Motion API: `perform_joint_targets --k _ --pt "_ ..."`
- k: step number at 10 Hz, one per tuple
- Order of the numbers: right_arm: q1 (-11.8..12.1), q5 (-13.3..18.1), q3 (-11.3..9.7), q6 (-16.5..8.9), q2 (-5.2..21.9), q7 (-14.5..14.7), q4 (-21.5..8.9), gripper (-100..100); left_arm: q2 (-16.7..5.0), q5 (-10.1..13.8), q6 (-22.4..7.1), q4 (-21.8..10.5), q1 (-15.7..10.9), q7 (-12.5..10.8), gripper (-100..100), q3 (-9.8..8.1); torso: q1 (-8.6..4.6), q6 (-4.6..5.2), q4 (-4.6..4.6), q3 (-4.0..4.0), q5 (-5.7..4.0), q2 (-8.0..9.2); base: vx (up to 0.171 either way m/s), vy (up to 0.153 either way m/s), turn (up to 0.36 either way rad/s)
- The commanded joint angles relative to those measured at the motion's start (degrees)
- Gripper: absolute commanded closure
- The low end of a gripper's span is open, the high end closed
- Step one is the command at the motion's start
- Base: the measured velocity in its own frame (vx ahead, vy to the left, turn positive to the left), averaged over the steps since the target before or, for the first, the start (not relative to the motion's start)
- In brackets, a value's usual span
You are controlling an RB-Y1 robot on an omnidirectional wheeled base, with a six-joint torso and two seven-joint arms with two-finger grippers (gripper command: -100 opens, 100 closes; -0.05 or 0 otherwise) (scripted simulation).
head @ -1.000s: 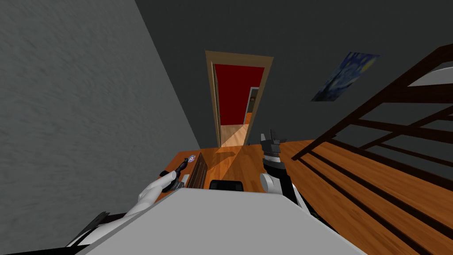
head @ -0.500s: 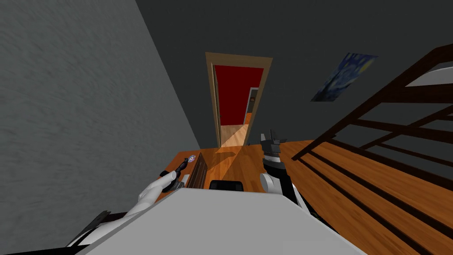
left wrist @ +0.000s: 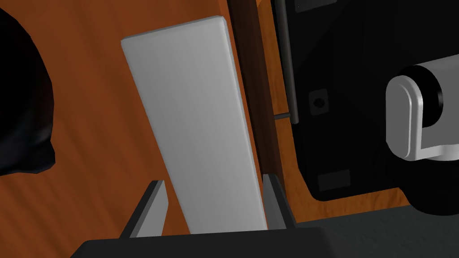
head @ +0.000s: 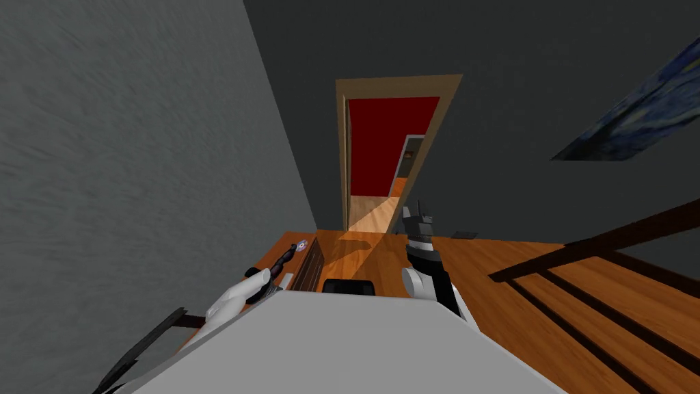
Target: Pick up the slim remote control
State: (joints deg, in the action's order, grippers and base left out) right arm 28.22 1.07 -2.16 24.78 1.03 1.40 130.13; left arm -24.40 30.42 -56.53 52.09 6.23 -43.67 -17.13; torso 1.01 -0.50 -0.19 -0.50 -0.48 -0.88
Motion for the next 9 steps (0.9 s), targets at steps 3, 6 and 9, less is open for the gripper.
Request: perform_joint_targets --k 3,6,9 --pt "0.0 0.0 0.0 0.0 0.0 0.0 0.0 0 -0.1 0.5 -1.4 6.4 4.2 3.7 100 1.38 0.21 0.04 0.04 0.02 -0.23 0.03 0.162 -0.003 0.245" --pt "0.0 0.0 0.0 0.0 0.0 0.0 0.0 0 0.0 0.7 -2.1 9.5 5.9 4.9 100 1.99 0.24 0.03 0.09 0.16 -0.38 0.24 0.100 -0.025 0.194" --pt "0.0 0.0 0.0 0.0 0.0 0.0 0.0 0 0.3 1.1 -3.5 14.4 9.3 7.5 100 3.21 0.26 0.18 0.12 0.14 -0.38 0.19 0.129 -0.025 0.227"
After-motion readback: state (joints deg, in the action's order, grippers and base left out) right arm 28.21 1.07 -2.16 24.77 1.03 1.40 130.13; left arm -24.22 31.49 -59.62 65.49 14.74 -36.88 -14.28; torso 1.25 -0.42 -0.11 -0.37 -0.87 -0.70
